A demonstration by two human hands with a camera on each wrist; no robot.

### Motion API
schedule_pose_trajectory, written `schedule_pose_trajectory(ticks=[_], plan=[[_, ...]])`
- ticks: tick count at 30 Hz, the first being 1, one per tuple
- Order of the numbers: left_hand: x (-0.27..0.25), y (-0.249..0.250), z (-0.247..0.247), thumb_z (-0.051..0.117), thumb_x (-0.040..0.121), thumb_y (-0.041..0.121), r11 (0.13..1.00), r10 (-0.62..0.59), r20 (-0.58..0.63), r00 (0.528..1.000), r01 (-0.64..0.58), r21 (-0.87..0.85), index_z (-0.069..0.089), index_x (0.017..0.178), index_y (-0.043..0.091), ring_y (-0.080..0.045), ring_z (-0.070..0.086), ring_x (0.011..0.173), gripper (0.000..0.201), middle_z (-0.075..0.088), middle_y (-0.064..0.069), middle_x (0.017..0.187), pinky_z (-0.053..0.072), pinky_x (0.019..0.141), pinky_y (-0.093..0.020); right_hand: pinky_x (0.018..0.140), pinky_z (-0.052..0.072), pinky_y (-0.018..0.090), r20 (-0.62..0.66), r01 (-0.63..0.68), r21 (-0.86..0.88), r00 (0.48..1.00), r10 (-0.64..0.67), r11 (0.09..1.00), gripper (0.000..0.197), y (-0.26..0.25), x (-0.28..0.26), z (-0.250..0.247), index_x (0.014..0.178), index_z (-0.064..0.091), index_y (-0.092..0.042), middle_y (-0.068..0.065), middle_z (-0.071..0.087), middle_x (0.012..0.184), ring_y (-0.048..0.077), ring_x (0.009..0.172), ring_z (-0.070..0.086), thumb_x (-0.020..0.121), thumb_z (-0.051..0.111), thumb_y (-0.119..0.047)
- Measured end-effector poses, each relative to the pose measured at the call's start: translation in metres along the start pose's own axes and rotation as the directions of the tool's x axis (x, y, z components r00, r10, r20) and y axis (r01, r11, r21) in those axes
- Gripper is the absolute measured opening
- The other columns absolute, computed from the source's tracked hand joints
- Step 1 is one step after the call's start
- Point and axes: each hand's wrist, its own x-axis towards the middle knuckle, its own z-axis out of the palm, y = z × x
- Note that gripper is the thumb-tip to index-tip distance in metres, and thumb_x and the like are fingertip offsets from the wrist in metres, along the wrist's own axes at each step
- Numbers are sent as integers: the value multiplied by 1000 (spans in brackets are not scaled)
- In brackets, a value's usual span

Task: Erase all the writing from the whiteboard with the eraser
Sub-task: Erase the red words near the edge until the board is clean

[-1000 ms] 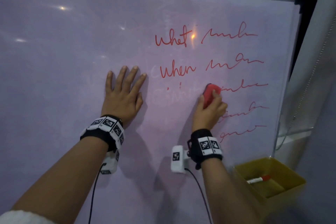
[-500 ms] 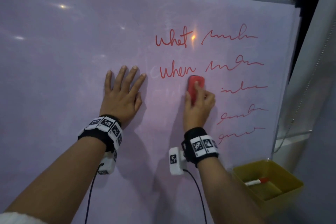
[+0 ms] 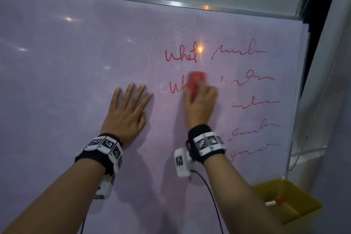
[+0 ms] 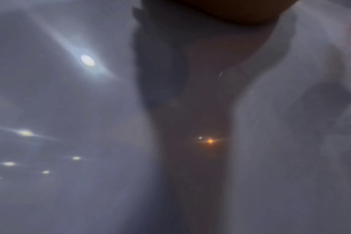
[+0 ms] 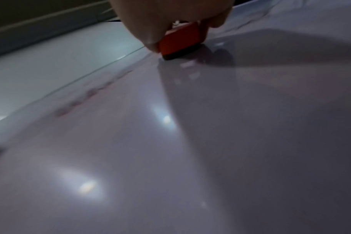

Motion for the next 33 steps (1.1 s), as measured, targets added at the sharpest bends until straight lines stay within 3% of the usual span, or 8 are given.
schedule_pose_trajectory(ticks=[5,11,14,18,22,26,29,33], plan=[[1,-1,0,30,91,30,1000,-11,-30,999,10,-27,26,145,10,-16,-11,145,58,22,-9,151,-4,118,-43,61,47,35,175,436,-56,890,-421,898,33,1,-4,-3,113,45,-23,17,56,82,30,69,53,84,49,-35],[2,-2,5,30,90,31,1000,1,-47,999,-2,-19,27,143,9,-16,-12,145,57,23,-10,149,-3,117,-45,80,48,53,-96,-390,-2,917,388,921,38,29,29,-5,118,56,-7,24,49,105,40,96,49,85,62,-24],[1,-1,3,30,91,31,1000,-4,-55,998,2,-29,26,144,10,-15,-12,145,57,23,-9,149,-4,117,-44,66,50,39,38,101,-1,994,-101,995,37,-25,2,14,117,51,-17,20,54,91,36,77,54,83,51,-33],[1,-2,4,30,91,31,1000,2,-71,997,-5,-31,27,143,10,-15,-11,145,57,23,-9,149,-3,117,-44,58,47,34,182,525,-27,839,-513,850,34,-23,8,9,116,44,-26,16,58,81,31,67,55,83,49,-36],[2,-3,6,32,89,30,1000,7,-86,996,-8,-17,28,142,10,-16,-11,145,57,24,-9,148,-1,116,-45,73,51,48,7,64,-109,998,-63,992,41,40,65,-12,122,52,-16,24,53,99,39,86,53,85,56,-31],[2,-2,6,32,89,30,1000,10,-79,997,-11,-14,29,142,10,-16,-11,145,57,24,-10,148,-1,116,-45,86,46,48,-49,-302,-73,953,299,951,40,26,89,-6,124,53,-10,21,47,113,34,104,46,88,59,-26],[1,-1,5,31,90,30,1000,-6,-73,997,4,-28,28,143,10,-16,-11,145,57,24,-9,149,-2,117,-44,70,48,41,47,82,-33,996,-80,996,37,-23,71,10,116,62,-9,23,53,94,39,84,53,85,58,-28],[0,-1,2,31,90,30,999,-4,-76,997,1,-35,28,144,10,-15,-10,146,57,24,-9,149,-3,118,-44,63,44,37,238,630,43,748,-620,776,37,-48,51,11,109,68,-14,18,60,82,32,67,56,81,52,-32]])
